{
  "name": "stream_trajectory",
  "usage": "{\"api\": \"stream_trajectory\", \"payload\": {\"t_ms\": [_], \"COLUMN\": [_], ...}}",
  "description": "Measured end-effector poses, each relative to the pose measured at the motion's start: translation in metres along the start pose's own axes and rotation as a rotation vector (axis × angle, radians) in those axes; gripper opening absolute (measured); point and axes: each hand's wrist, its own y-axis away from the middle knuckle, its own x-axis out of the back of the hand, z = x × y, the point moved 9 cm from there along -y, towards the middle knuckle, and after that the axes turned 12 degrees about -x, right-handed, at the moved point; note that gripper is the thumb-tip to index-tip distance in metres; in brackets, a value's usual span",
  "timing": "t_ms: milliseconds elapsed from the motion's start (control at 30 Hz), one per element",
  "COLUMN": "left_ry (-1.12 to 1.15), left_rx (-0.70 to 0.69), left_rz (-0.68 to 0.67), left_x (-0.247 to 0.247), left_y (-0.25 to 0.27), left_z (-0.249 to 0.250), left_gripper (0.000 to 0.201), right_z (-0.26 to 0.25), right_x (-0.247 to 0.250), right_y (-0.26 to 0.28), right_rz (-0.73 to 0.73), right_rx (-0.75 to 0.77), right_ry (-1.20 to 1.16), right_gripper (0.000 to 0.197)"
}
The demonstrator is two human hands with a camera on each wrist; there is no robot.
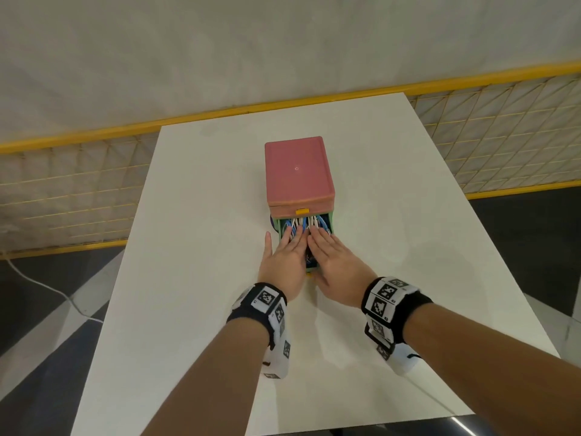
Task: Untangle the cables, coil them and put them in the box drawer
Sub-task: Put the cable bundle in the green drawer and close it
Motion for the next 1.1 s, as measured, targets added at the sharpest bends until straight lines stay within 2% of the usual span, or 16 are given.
{"api": "stream_trajectory", "payload": {"t_ms": [67,200,233,367,433,500,633,700,800,900,967,1033,1100], "left_ry": [0.165,0.274,0.291,0.272,0.233,0.196,0.176,0.132,0.158,0.230,0.257,0.284,0.306], "left_rx": [-0.024,-0.048,-0.053,-0.105,-0.189,-0.228,-0.084,-0.052,-0.026,0.007,-0.005,-0.011,-0.004], "left_rz": [0.032,0.444,0.462,0.352,0.331,0.374,0.583,0.516,0.292,0.256,0.219,0.194,0.214], "left_x": [0.006,0.051,0.054,0.038,0.031,0.037,0.086,0.100,0.087,0.083,0.081,0.080,0.080], "left_y": [-0.001,0.002,0.002,0.008,0.016,0.022,0.017,0.001,-0.018,-0.021,-0.023,-0.024,-0.022], "left_z": [-0.005,-0.014,-0.012,0.003,0.010,0.009,-0.016,-0.023,-0.028,-0.034,-0.038,-0.040,-0.039], "left_gripper": [0.049,0.031,0.029,0.033,0.041,0.046,0.056,0.067,0.077,0.079,0.080,0.082,0.083], "right_z": [-0.001,0.000,0.000,-0.001,-0.001,0.000,-0.002,-0.003,-0.004,-0.007,-0.006,-0.004,-0.001], "right_x": [-0.005,-0.004,-0.004,-0.006,-0.006,-0.007,-0.008,-0.008,0.001,0.013,0.018,0.024,0.022], "right_y": [-0.002,-0.013,-0.014,-0.014,-0.014,-0.017,-0.018,-0.018,-0.025,-0.042,-0.048,-0.050,-0.048], "right_rz": [-0.045,-0.140,-0.160,-0.180,-0.186,-0.195,-0.192,-0.203,-0.214,-0.205,-0.201,-0.116,-0.050], "right_rx": [-0.005,-0.005,-0.003,0.004,0.006,0.006,0.001,0.004,0.001,-0.033,-0.074,-0.083,-0.082], "right_ry": [0.068,0.220,0.254,0.311,0.322,0.332,0.375,0.390,0.364,0.299,0.231,0.216,0.233], "right_gripper": [0.067,0.065,0.065,0.062,0.060,0.059,0.056,0.054,0.053,0.052,0.042,0.025,0.020]}}
